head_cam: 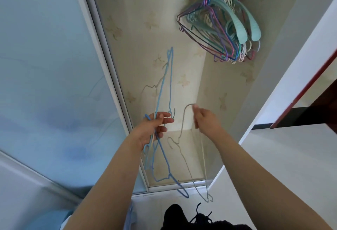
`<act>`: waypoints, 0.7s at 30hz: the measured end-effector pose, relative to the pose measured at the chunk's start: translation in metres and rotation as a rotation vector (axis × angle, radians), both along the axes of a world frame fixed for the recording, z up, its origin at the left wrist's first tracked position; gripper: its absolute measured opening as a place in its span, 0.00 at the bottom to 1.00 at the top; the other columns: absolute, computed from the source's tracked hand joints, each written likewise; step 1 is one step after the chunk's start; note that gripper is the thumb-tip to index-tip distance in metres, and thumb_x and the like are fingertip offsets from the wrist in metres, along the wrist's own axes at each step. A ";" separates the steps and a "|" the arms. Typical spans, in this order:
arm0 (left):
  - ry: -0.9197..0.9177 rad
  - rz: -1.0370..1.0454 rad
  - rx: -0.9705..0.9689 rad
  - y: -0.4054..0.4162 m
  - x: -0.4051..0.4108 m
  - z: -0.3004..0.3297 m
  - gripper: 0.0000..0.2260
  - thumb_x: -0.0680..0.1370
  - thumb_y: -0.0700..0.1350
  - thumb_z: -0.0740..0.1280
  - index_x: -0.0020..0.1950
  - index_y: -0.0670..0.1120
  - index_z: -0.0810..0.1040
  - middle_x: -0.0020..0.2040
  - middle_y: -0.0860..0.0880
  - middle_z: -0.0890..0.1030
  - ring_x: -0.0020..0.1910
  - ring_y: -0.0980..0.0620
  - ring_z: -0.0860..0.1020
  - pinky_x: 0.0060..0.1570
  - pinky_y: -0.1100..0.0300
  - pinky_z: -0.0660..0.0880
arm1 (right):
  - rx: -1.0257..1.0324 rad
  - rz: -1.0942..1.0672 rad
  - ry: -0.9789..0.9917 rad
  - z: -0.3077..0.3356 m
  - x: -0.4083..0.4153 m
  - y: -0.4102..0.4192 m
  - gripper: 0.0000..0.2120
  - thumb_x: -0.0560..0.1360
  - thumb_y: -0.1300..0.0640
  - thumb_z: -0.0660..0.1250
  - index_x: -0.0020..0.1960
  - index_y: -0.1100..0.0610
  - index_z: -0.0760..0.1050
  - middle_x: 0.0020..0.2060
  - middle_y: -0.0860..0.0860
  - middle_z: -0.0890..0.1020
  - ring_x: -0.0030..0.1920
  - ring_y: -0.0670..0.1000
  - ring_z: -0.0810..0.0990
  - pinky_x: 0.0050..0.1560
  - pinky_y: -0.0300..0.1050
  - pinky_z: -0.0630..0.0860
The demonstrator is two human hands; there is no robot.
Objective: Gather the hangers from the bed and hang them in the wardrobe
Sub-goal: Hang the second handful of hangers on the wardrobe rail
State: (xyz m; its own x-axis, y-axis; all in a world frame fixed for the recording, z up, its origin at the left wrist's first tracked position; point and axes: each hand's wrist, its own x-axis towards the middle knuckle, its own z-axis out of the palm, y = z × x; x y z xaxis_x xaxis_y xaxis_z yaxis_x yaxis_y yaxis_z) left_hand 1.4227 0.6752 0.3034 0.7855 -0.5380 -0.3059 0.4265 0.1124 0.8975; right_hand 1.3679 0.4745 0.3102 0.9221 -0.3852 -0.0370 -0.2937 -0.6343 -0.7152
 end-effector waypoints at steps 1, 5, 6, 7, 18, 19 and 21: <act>-0.005 0.032 0.011 0.002 0.001 -0.003 0.11 0.83 0.44 0.56 0.50 0.46 0.77 0.40 0.50 0.80 0.24 0.58 0.72 0.22 0.68 0.66 | 0.032 -0.036 -0.021 0.000 -0.001 -0.010 0.33 0.79 0.36 0.47 0.30 0.57 0.72 0.26 0.50 0.78 0.31 0.51 0.77 0.44 0.45 0.75; 0.003 0.104 -0.024 0.008 0.002 -0.011 0.10 0.84 0.47 0.56 0.52 0.47 0.76 0.32 0.51 0.71 0.22 0.59 0.62 0.20 0.68 0.58 | 0.127 -0.030 -0.059 0.000 -0.008 -0.040 0.29 0.82 0.42 0.48 0.32 0.57 0.72 0.26 0.50 0.79 0.24 0.47 0.72 0.34 0.42 0.70; 0.022 0.118 -0.040 0.008 0.002 -0.012 0.10 0.84 0.47 0.56 0.53 0.47 0.76 0.32 0.52 0.70 0.22 0.59 0.62 0.20 0.68 0.58 | 0.180 -0.008 -0.058 0.000 -0.010 -0.044 0.25 0.82 0.45 0.50 0.35 0.58 0.73 0.28 0.50 0.80 0.23 0.48 0.72 0.32 0.42 0.70; 0.037 0.127 -0.050 0.008 0.002 -0.013 0.10 0.84 0.47 0.56 0.53 0.47 0.76 0.31 0.52 0.70 0.22 0.59 0.62 0.20 0.68 0.58 | 0.216 0.013 -0.051 0.001 -0.012 -0.047 0.22 0.82 0.48 0.52 0.37 0.58 0.72 0.30 0.50 0.81 0.23 0.49 0.72 0.30 0.42 0.70; 0.011 0.168 0.011 -0.006 0.006 -0.010 0.09 0.83 0.45 0.57 0.56 0.44 0.75 0.33 0.51 0.70 0.21 0.59 0.63 0.20 0.67 0.59 | 0.308 -0.107 0.316 -0.004 -0.012 -0.031 0.29 0.79 0.36 0.46 0.35 0.58 0.66 0.31 0.53 0.71 0.28 0.52 0.74 0.34 0.43 0.76; 0.017 0.181 -0.005 -0.008 0.007 -0.008 0.10 0.83 0.46 0.58 0.56 0.43 0.75 0.32 0.51 0.70 0.21 0.59 0.63 0.20 0.66 0.59 | 0.304 -0.089 0.249 0.000 -0.009 -0.027 0.29 0.79 0.36 0.46 0.34 0.58 0.65 0.30 0.53 0.70 0.28 0.52 0.72 0.34 0.42 0.76; 0.039 0.195 -0.049 -0.010 0.010 -0.001 0.11 0.83 0.50 0.58 0.55 0.43 0.74 0.31 0.51 0.69 0.21 0.58 0.62 0.20 0.66 0.59 | 0.278 -0.030 0.103 0.013 -0.004 -0.018 0.29 0.79 0.35 0.47 0.31 0.57 0.62 0.29 0.53 0.67 0.29 0.52 0.70 0.34 0.41 0.74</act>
